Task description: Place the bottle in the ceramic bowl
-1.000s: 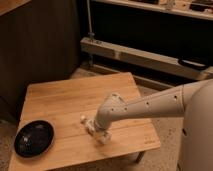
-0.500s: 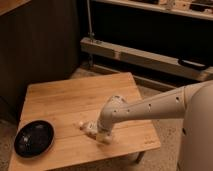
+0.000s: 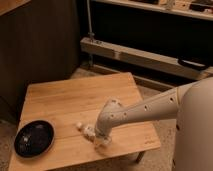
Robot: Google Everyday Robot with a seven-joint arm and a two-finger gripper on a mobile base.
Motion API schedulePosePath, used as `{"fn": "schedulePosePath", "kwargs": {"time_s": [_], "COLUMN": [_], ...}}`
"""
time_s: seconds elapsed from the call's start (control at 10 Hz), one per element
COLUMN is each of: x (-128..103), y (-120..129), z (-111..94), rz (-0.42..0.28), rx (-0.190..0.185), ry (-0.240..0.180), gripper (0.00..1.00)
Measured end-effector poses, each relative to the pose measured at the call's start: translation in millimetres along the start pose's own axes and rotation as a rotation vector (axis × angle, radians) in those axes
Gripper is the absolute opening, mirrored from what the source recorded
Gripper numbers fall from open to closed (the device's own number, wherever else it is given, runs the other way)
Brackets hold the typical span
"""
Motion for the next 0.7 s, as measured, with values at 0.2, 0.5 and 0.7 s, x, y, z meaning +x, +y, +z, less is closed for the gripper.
{"fn": "schedulePosePath", "kwargs": {"time_s": [0.2,0.5,0.7], "x": [-12,-44,-67], "y": [6,17,20], "z": [-2,-4,-14], "rz": [-0.002,-0.022,-0.024], "rx": [-0.023,-0.069,-0.126], "ry": [-0.049,-0.137,-0.255], "gripper": [0.26,0.02,0.00]}}
